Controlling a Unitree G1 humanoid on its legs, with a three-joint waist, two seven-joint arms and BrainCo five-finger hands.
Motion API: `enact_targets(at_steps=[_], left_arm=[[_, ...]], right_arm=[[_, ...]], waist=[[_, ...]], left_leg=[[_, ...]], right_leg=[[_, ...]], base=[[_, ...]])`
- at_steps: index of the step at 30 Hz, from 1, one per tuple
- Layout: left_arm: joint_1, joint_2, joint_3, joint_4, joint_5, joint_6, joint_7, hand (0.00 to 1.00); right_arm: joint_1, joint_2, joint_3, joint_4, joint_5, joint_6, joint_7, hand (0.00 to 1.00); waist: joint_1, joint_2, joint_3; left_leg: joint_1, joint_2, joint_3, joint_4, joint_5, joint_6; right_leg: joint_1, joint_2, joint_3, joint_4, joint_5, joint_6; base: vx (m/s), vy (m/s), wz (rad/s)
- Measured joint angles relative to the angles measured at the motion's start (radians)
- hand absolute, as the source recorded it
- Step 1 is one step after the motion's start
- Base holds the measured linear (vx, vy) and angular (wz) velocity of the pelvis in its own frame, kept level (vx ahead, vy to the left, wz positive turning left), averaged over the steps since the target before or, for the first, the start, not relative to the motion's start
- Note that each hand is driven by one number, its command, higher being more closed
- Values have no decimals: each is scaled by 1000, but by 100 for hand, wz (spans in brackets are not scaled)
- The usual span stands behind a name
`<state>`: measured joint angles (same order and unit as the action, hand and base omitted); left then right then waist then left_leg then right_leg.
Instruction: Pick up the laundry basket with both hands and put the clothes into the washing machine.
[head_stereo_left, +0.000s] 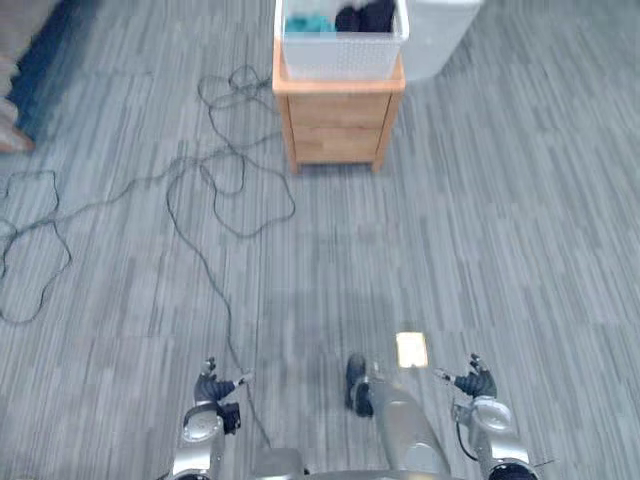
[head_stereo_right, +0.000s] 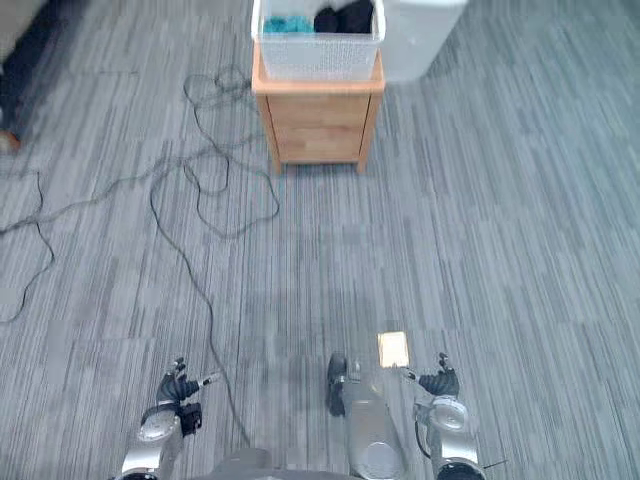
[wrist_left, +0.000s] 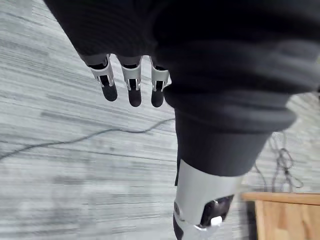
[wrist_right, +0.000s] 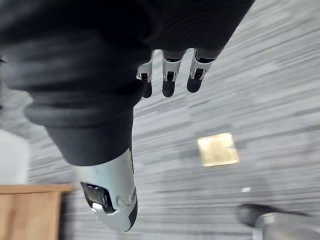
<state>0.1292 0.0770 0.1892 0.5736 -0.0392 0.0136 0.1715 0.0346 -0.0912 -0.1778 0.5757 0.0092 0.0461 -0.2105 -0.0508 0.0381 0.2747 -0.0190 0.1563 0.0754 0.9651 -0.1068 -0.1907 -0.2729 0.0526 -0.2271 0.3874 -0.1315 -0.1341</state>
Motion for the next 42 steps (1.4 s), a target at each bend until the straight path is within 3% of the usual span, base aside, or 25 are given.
enact_targets(at_steps=[1, 2, 5, 7, 10, 12, 13, 14, 15, 16, 17, 19, 20, 23, 24, 25, 27, 28, 29, 31, 34, 35, 37, 41, 42], left_arm=[[3, -5, 2, -26, -1, 1, -4, 0], [5, -7, 3, -39, -3, 1, -4, 0], [24, -35, 20, -74, -12, 1, -1, 0], [32, -40, 19, -80, -12, 1, -1, 0], [48, -43, 9, -79, -10, 3, -4, 0], [48, -34, 11, -48, -9, 6, -5, 0], [56, -27, 10, -41, -7, 12, -8, 0], [51, -28, 8, -39, -6, 14, -16, 0], [48, -28, 1, -35, -6, 14, -17, 0], [46, -26, -19, -30, -6, 13, -18, 0], [45, -23, -27, -30, -6, 13, -19, 0], [22, -21, -35, -11, -7, 16, -15, 0], [22, -21, -37, -10, -8, 17, -14, 0], [17, 2, -40, -7, -9, 10, -12, 0], [7, 15, -40, 5, -9, 9, -12, 0], [-10, 26, -34, 35, -10, 9, -13, 0], [-14, 40, -29, 67, -10, 9, -13, 0], [-15, 31, -30, 90, -10, 10, -14, 0], [-19, 7, -29, 103, -9, 10, -15, 0], [-15, -7, -28, 103, -8, 10, -15, 0], [-6, -33, -22, 70, -7, 11, -16, 0], [7, -38, -26, 43, -7, 11, -17, 0], [9, -38, -30, 11, -6, 11, -17, 0], [12, -35, -28, -45, -6, 11, -16, 0], [16, -39, -29, -56, -6, 11, -16, 0]], right_arm=[[-1, 16, 7, -29, 2, -3, -1, 0], [-4, 23, 11, -36, 4, -4, -2, 0], [-8, 41, 21, -51, 20, 3, -2, 0], [-3, 44, 21, -53, 20, 5, -3, 0], [-1, 26, 20, -49, 20, 4, -8, 0], [2, 23, 10, -12, 20, 1, -7, 0], [2, 29, 8, 10, 19, 3, -5, 0], [2, 37, -6, 9, 14, 3, -4, 0], [3, 42, -15, 11, 7, 3, -3, 0], [1, 45, -16, 19, -6, 3, -2, 0], [0, 46, -13, 20, -14, 3, -1, 0], [0, 48, 2, 30, -20, 6, 3, 0], [2, 49, 17, 29, -20, 6, 4, 0], [-15, 62, 40, 26, -29, 2, 15, 0], [-25, 68, 40, 30, -30, 2, 19, 0], [-31, 65, 38, 62, -31, 3, 19, 0], [-29, 55, 36, 93, -31, 6, 18, 0], [-26, 33, 36, 123, -34, 9, 19, 0], [-28, 5, 36, 138, -42, 17, 20, 0], [-24, 2, 28, 118, -51, 23, 19, 0], [33, 18, 41, 37, -50, 29, 19, 0], [38, 32, 41, 10, -50, 28, 17, 0], [38, 37, 40, -20, -48, 26, 16, 0], [43, 33, 35, -99, -37, 22, 7, 0], [62, 29, 32, -128, -36, 22, 3, 0]], waist=[[22, -2, 1], [36, -6, 2], [87, -6, 4], [98, -12, 7], [105, -21, 7], [127, -49, -14], [129, -85, -39], [138, -105, -46], [140, -114, -51], [133, -118, -54], [123, -117, -53], [115, -102, -44], [112, -95, -45], [89, -77, -48], [84, -84, -50], [78, -97, -50], [63, -110, -54], [48, -116, -58], [49, -76, -59], [48, -54, -52], [50, -26, -36], [66, -28, -36], [70, -36, -37], [79, -31, -40], [80, -18, -47]], left_leg=[[-109, 36, 37, 174, -40, 65], [-158, 43, 53, 217, -57, 94], [-383, 72, 131, 126, -119, 174], [-443, 58, 146, -133, -118, 170], [-476, 4, 114, -594, -43, 70], [-469, -22, 114, -638, 94, 121], [-470, -56, 117, -612, 135, 183], [-467, -75, 140, -543, 101, 246], [-454, -80, 158, -509, 60, 255], [-412, -100, 164, -469, -6, 269], [-379, -106, 170, -462, -38, 274], [-211, -118, 184, -487, -112, 287], [-136, -115, 197, -525, -123, 285], [12, -97, 229, -627, -164, 251], [35, -97, 235, -642, -175, 242], [75, -99, 235, -665, -185, 226], [118, -110, 219, -692, -198, 204], [149, -113, 184, -705, -210, 184], [160, -87, 160, -699, -210, 172], [126, -64, 131, -589, -200, 155], [-61, 66, 97, -45, -116, 66], [-126, 102, 103, 72, -131, 90], [-202, 114, 106, 54, -152, 124], [-242, 66, 112, -333, -154, 136], [-223, 45, 97, -488, -88, 195]], right_leg=[[72, 23, 24, -38, -21, -11], [107, 29, 41, -60, -31, -6], [280, 36, 102, -194, -51, 11], [362, 23, 122, -245, -75, 28], [452, -5, 139, -267, -164, 80], [502, -45, 166, -264, -219, 115], [486, -94, 179, -211, -232, 142], [465, -133, 192, -104, -229, 168], [442, -152, 203, -22, -218, 187], [375, -180, 206, 197, -153, 277], [327, -196, 206, 333, -77, 303], [140, -240, 193, 751, -70, 259], [89, -244, 171, 786, -87, 227], [-71, -243, 65, 660, -113, 202], [-113, -238, 43, 550, -111, 204], [-128, -203, 29, 275, -86, 212], [-104, -162, 52, -10, 20, 212], [-72, -137, 93, -67, 183, 153], [-69, -117, 90, -44, 148, 123], [-71, -117, 72, 21, 76, 108], [67, -83, 29, 23, -13, 74], [112, -73, 31, 18, -37, 66], [154, -72, 36, -10, -48, 69], [181, -87, 55, -27, -71, 108], [179, -83, 64, -10, -90, 135]], base=[[703, -154, -43], [529, -68, -49], [546, 11, -43], [528, 106, -20], [567, 188, -13], [657, 275, -35], [766, 296, -34], [952, 355, -33], [798, 301, -29], [628, 242, -17], [691, 259, -13], [718, 236, -25], [640, 147, -43], [407, 65, -25], [441, -58, -7], [631, -104, 5], [476, -115, 29], [502, -115, 24], [596, -142, 14], [453, -142, 16], [411, -139, 20], [369, -90, -17], [326, -41, -14], [289, 119, -12], [243, 185, -1]])
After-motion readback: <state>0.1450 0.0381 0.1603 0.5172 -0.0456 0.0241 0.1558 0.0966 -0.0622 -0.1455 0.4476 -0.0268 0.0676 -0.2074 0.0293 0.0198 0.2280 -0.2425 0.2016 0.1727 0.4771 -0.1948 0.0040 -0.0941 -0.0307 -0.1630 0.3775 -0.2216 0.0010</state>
